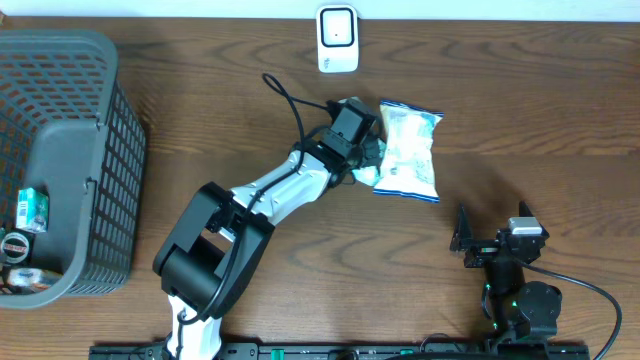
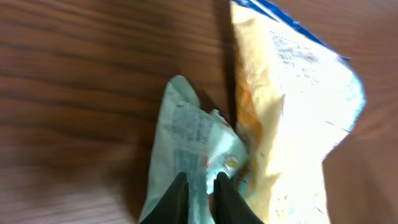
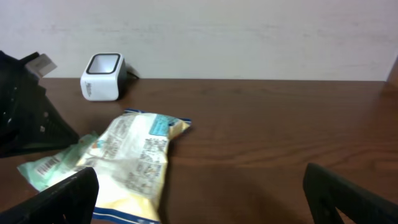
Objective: Scan the item barcode
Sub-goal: 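Carry the green wipes pack to the scanner and release it beside the bag, then reach the left gripper into the basket toward another green pack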
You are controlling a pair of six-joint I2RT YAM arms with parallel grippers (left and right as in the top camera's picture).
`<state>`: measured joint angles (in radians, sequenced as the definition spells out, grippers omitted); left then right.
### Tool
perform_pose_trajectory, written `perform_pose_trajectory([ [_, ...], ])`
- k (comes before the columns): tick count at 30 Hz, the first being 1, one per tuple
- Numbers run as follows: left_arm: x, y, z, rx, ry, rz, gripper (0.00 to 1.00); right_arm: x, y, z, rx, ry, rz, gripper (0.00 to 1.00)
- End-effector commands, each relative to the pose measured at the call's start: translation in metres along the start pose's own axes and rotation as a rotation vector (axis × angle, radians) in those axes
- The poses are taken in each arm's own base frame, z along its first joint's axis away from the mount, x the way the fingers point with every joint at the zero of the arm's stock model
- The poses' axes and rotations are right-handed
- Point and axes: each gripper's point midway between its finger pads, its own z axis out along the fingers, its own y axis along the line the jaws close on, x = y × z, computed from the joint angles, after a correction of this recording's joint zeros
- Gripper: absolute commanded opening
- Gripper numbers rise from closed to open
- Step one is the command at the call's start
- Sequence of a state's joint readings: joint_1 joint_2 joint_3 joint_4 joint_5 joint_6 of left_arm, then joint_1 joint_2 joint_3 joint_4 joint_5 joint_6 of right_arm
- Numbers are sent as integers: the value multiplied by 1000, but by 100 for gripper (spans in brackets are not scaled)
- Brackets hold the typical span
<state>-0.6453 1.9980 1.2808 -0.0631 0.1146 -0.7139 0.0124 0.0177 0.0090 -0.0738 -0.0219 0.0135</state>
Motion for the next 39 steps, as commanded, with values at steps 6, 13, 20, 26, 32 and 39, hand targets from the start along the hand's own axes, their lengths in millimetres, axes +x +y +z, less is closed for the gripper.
perform_pose_trajectory([
  [6,-8,-16,-4,69,-14,-1,14,1,-3,0,14,1,-6,99],
  [13,-45,-5,-39,60,-79,43,14,1,-3,0,14,1,-6,99],
  [20,-91,9,-128,-13,-216,176,23,1,-3,0,14,1,-6,99],
  [26,-133,46,-236,-161,-408,272,53,1,-3,0,14,1,-6,99],
  [32,-179,120,-370,-456,-740,171,72,1,-3,0,14,1,-6,99],
  [39,-179,225,-494,-798,-958,-54,98,1,-3,0,14,1,-6,99],
])
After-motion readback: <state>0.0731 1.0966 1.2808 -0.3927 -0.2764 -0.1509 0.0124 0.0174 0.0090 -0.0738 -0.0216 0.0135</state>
